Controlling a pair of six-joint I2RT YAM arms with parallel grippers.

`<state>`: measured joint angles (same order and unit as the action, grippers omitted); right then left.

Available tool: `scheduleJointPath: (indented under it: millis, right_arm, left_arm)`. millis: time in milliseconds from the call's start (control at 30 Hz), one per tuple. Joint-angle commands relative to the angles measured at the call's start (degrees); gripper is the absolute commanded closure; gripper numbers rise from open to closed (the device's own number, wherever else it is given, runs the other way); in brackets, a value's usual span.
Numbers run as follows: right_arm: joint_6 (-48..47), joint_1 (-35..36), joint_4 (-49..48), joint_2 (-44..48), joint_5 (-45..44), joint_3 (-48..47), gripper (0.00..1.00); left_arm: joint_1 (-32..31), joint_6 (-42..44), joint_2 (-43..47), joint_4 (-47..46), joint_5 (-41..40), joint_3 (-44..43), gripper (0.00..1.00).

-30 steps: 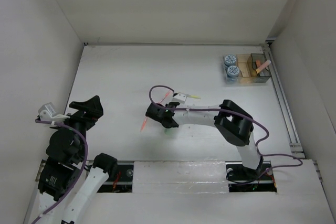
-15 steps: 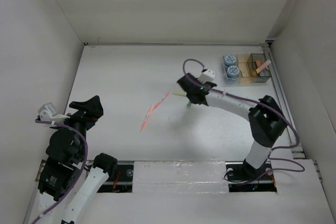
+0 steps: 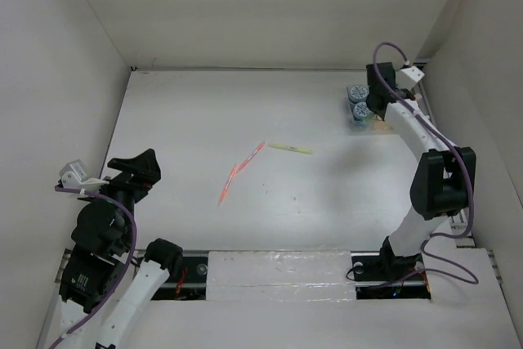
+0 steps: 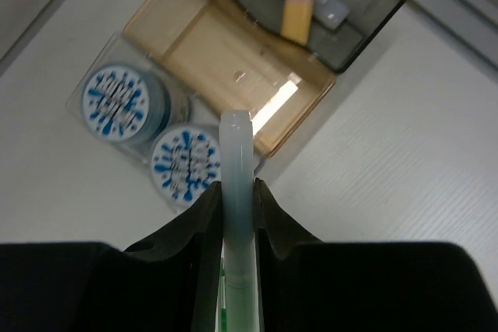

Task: Sort the stationery into containers
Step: Place the pen in the storage box.

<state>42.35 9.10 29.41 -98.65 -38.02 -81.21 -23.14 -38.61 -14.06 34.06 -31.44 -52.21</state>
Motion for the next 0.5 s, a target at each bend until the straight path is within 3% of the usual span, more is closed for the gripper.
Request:
scheduleJointPath:
  millis: [0,233,467]
  right_arm:
    - [-2.5,-6.1,-0.3,-0.3,2.8,-2.8,1.0]
    - [-3.3,-16.5,-3.9,-5.6,11.0,-4.3,1.0]
    - [-10.9,-21.0,-8.7,-9.4,17.8,-10.2,1.0]
  left_arm:
    - [0.2,0.4,0.4,-1.9,0.5,-0.4,0.0]
    - [0.2,0.4,0.9,-1.9,0.5,-0.4,0.0]
    - [0.2,0.4,0.8,-1.9,0.5,-0.4,0.0]
